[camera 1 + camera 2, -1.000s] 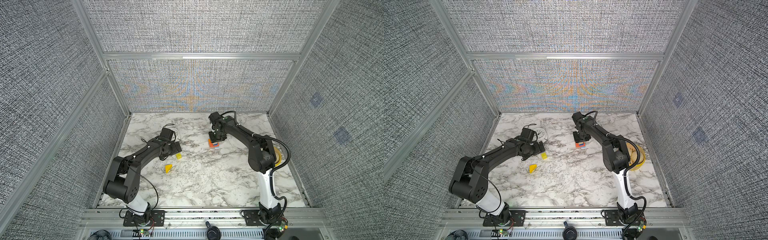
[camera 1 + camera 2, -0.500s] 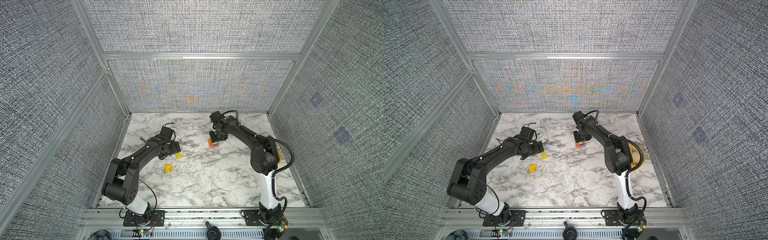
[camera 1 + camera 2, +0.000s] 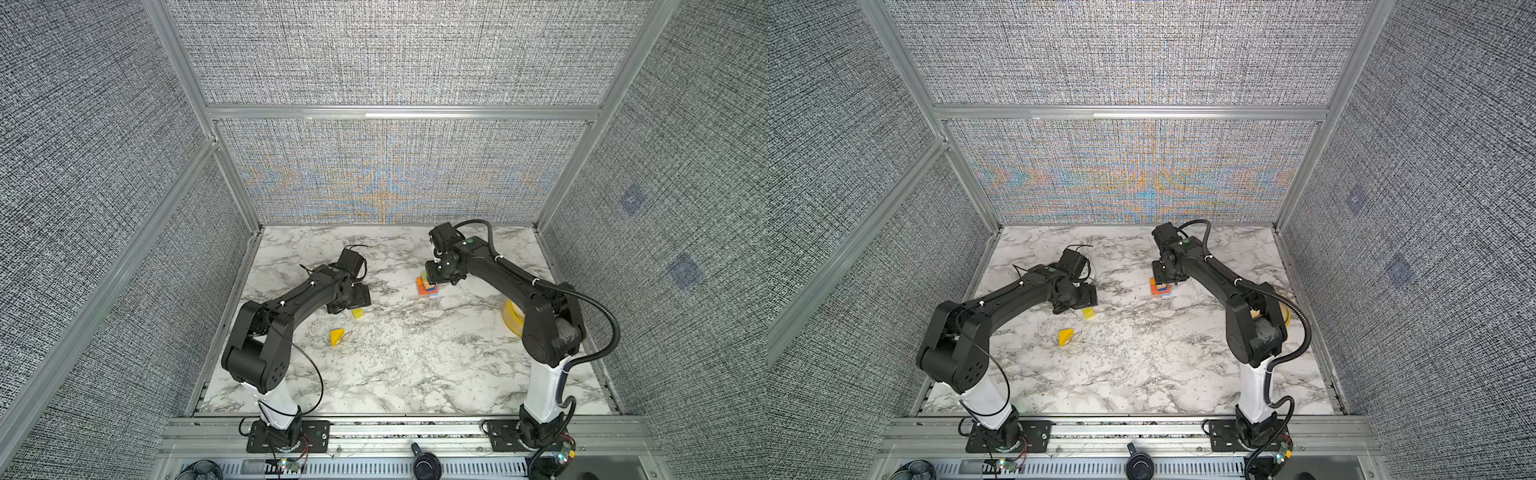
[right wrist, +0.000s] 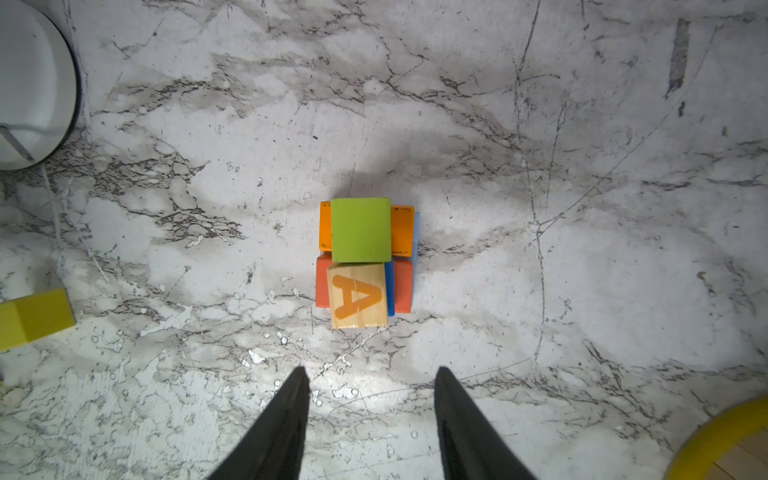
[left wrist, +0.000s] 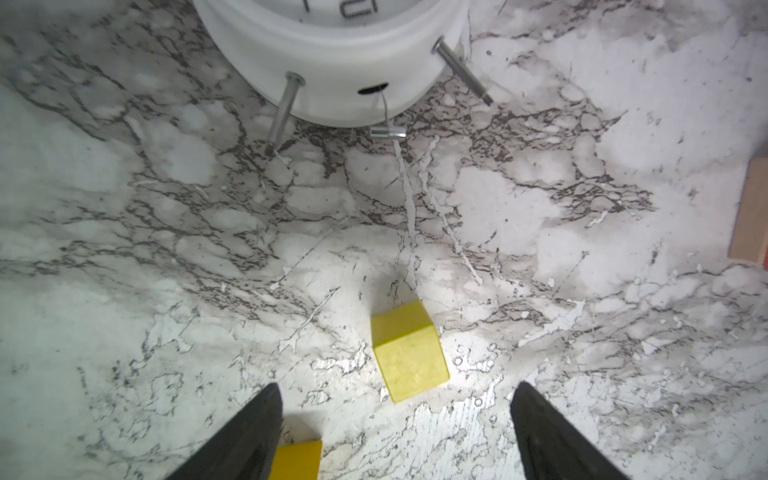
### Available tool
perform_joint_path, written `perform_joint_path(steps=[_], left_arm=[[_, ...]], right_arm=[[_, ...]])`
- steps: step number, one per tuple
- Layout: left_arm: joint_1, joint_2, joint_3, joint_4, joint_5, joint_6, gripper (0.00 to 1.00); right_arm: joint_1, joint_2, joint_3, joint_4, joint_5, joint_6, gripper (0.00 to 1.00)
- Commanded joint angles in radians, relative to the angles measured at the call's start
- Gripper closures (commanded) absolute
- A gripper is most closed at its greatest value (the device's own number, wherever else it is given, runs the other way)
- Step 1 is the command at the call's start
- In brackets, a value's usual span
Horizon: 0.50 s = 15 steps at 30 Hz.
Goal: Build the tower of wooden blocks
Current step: 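Grasp the yellow cube near the clock with the left gripper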
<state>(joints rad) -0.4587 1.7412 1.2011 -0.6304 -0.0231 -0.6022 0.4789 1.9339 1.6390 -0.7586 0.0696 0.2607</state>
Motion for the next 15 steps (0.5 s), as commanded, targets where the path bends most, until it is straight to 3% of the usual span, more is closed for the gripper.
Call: perform_joint_path(steps=[1,9,15], left_arm=[[-0.011,0.033,0.025,-0.019,-0.002,-0.001,0.16],[-0.03,0.117,0.067,-0.018,0.0,-0.014,0.21],[-0.041,0.139,0.077,-0.022,-0.012,-0.026,0.31]], right_arm=[[0.001,-0.016,-0.012,0.034,-0.006,0.014,0.48],[0.005,-0.022,-0.019,0.044,-0.014,0.012,0.48],[0.004,-0.021,-0.029,0.054,-0.019,0.014,0.48]])
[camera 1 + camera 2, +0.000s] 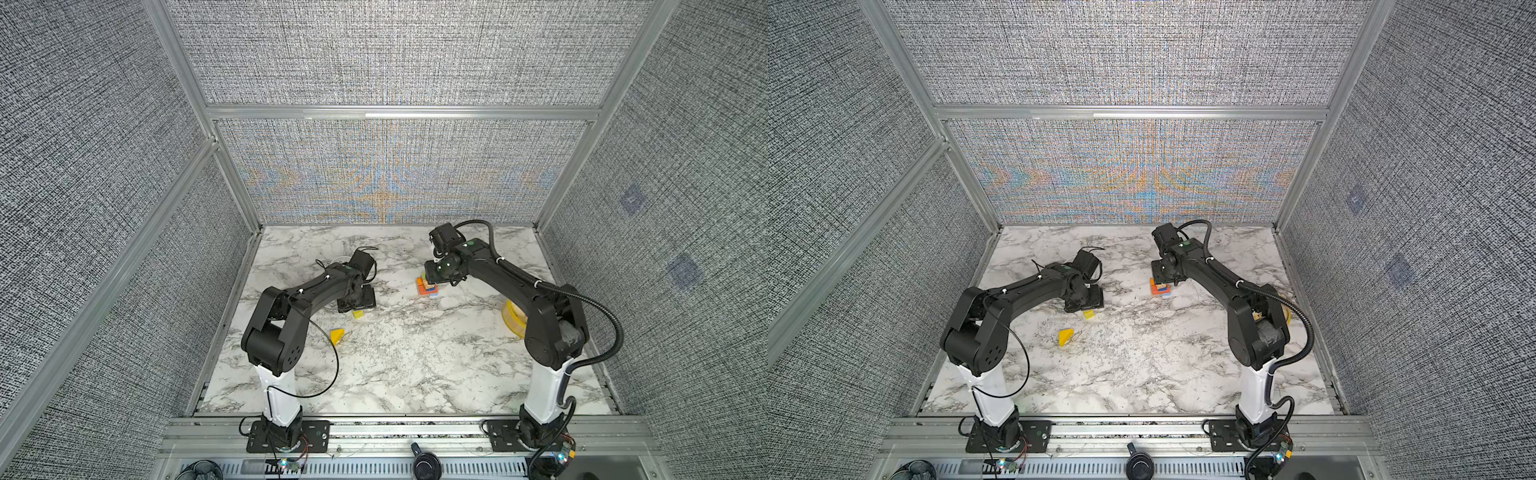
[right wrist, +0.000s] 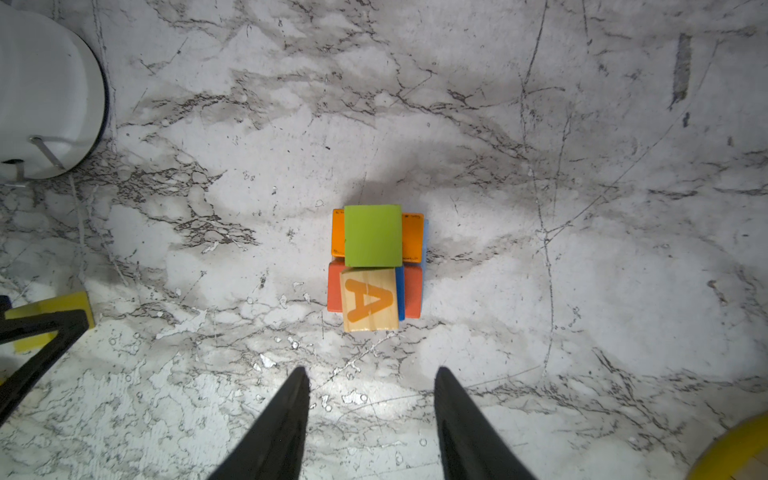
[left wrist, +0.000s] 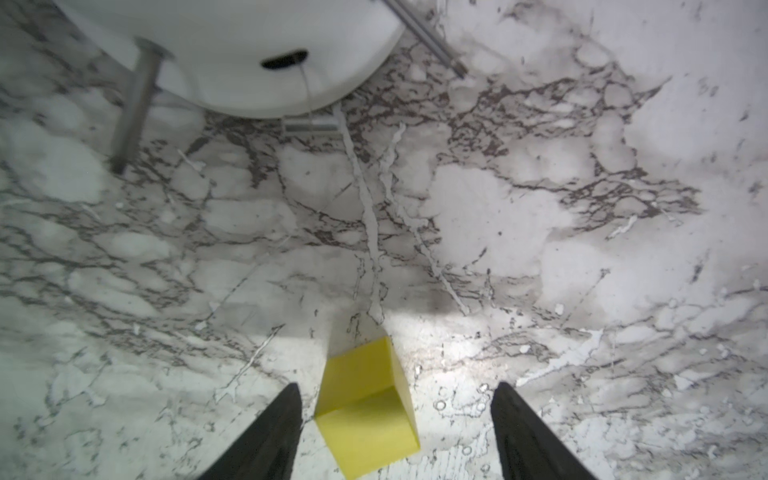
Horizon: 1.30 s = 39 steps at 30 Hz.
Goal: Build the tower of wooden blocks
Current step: 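Grasp the yellow cube near the clock with the left gripper, then carry the yellow cube toward the stack while the right gripper draws back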
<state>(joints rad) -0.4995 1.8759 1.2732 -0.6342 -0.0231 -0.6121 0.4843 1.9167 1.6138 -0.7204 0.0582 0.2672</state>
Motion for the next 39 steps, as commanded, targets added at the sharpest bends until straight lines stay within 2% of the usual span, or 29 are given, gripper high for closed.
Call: perform_joint_path(steps=[1,11,20,28,39], left_arm=[[-0.001,0.005,0.003,-0.016,-0.012,-0.017,0.35],[-0.01,0.02,-0.008,-0.003,-0.009,-0.029,0.57],[-0.019,0.033,0.02,-0.025,-0.011,-0.007,0.71],[-0.025,0.034,0.079,-0.08,-0.031,0.032,0.72],[-0.046,0.079,0.291,-0.203,-0.034,0.085,0.72]], right_arm=[[-0.001,-0.004,-0.005,0.017,-0.009,0.008,0.48],[0.006,-0.009,-0.01,0.018,-0.009,0.007,0.48],[0.007,-0.049,-0.054,0.051,-0.003,0.023,0.48],[0.001,-0.117,-0.152,0.129,-0.023,0.062,0.45],[-0.066,-0.358,-0.479,0.378,-0.063,0.174,0.42]])
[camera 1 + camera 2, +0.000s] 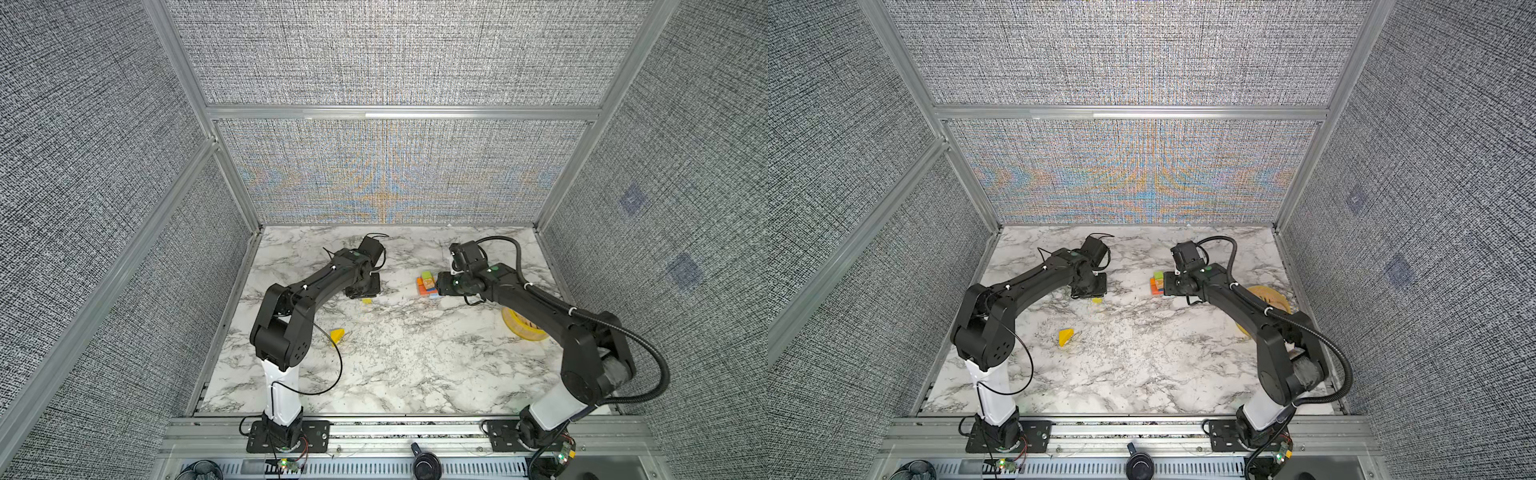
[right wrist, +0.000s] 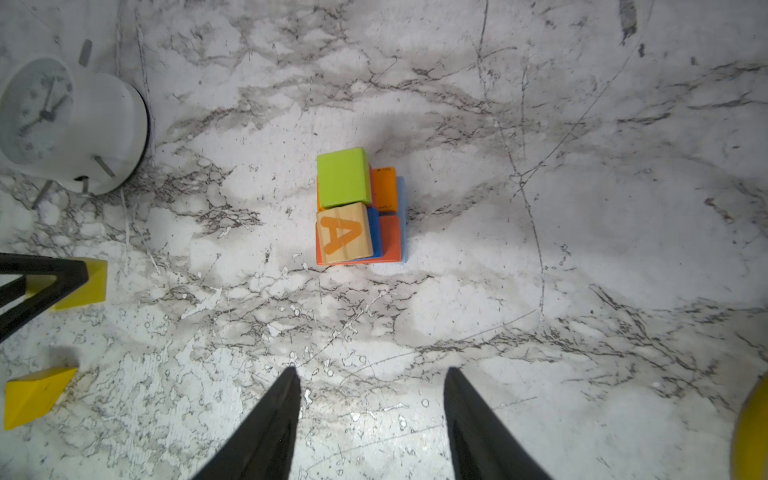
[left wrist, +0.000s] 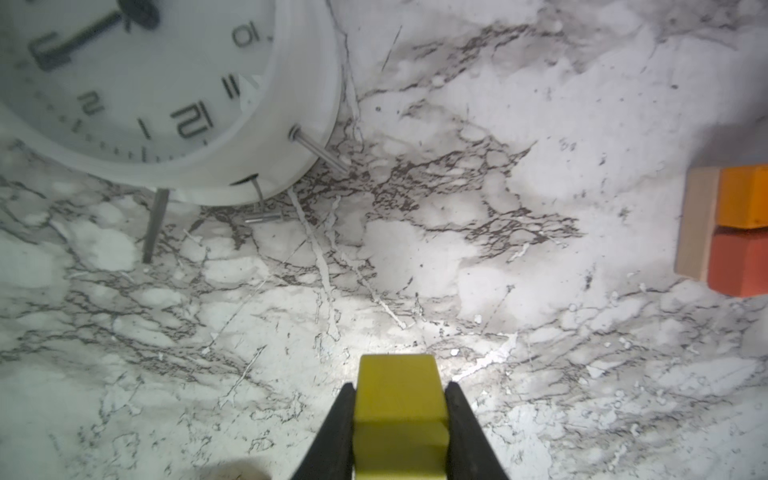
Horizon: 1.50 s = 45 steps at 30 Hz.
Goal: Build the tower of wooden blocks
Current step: 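Carry the yellow cube toward the stack while the right gripper draws back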
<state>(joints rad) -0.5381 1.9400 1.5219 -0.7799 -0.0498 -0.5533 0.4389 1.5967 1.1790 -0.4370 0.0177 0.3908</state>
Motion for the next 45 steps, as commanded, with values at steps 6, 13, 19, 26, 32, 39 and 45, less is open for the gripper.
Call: perform_joint_path(steps=[6,13,19,26,32,39,45], left_arm=[[-0.029,0.081,0.189,-0.139,-0.017,0.049,0.72],[-0.058,0.185,0.403,-0.239,-0.021,0.076,0.72],[-0.091,0.291,0.6,-0.318,-0.014,0.094,0.73],[-0.118,0.402,0.782,-0.346,0.038,0.103,0.72],[-0.132,0.434,0.824,-0.279,0.087,0.123,0.73],[-0.144,0.489,0.921,-0.288,0.08,0.017,0.75],[-0.167,0.518,0.952,-0.239,0.102,-0.056,0.75]], right_arm=[[-0.057,-0.126,-0.139,0.129,-0.038,0.091,0.41],[-0.104,-0.199,-0.27,0.189,-0.067,0.143,0.33],[-0.154,-0.25,-0.374,0.268,-0.135,0.189,0.23],[-0.166,-0.251,-0.407,0.316,-0.171,0.201,0.01],[-0.165,-0.238,-0.419,0.345,-0.186,0.207,0.01],[-0.165,-0.244,-0.43,0.361,-0.176,0.215,0.01],[-0.165,-0.262,-0.438,0.363,-0.168,0.223,0.01]])
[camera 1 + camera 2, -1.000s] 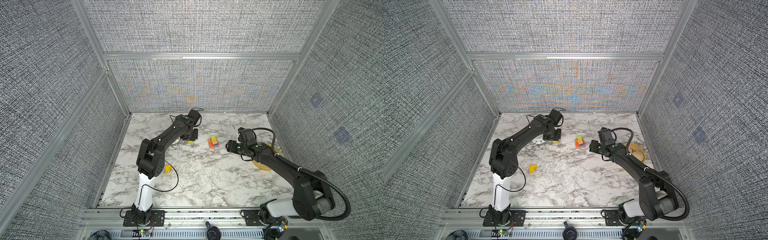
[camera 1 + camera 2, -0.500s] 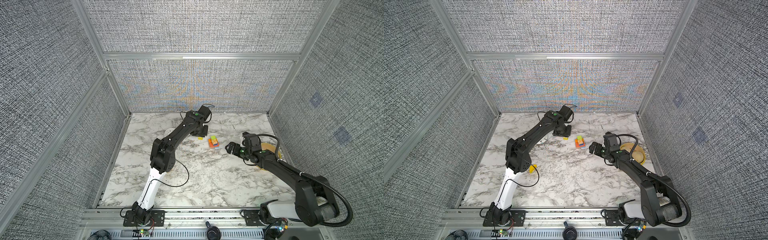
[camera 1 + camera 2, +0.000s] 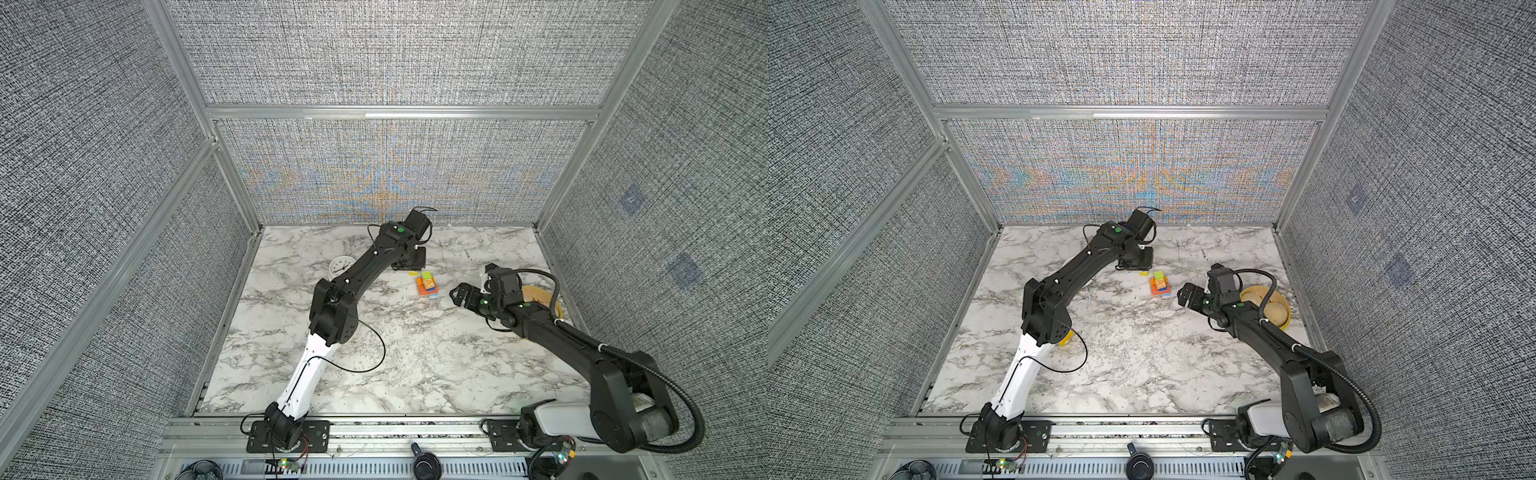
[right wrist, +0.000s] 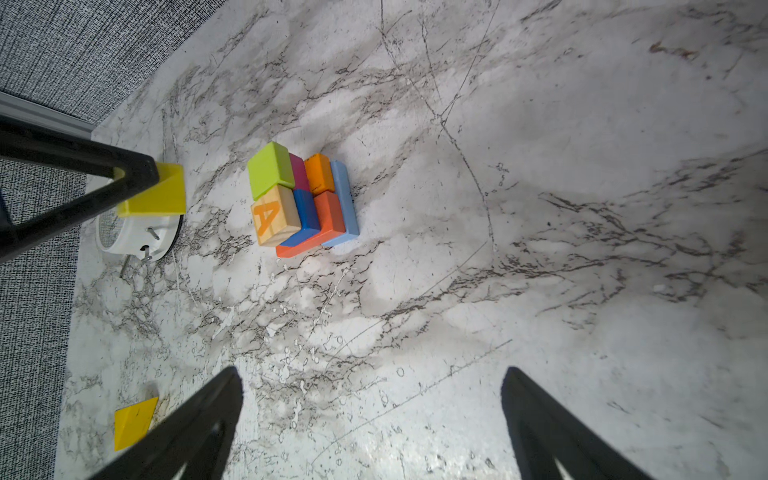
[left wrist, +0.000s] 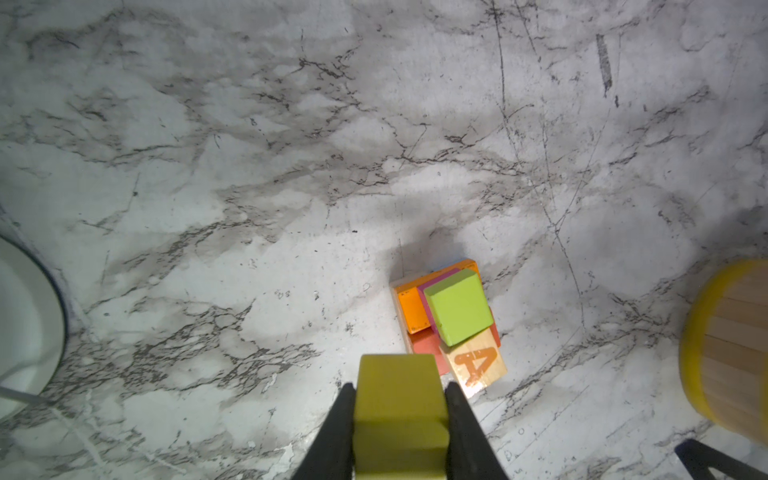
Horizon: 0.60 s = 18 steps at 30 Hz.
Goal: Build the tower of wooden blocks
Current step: 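Carry the yellow cube toward the stack while the right gripper draws back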
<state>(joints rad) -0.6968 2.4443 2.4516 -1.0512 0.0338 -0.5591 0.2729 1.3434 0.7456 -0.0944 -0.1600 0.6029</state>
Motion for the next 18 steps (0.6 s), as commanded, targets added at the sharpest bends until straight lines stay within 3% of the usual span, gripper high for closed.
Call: perform_joint_path(steps=[1,18], left_arm=[[-0.012,0.022,0.036,0.031,0.023,-0.058,0.75],[-0.05,0.071,0.06,0.069,0.014,-0.139,0.75]], right_arm=[[0.0,-0.013,-0.006,0.021,0.011,0.012,0.01],[0.001,-0.052,-0.022,0.022,0.01,0.023,0.01]])
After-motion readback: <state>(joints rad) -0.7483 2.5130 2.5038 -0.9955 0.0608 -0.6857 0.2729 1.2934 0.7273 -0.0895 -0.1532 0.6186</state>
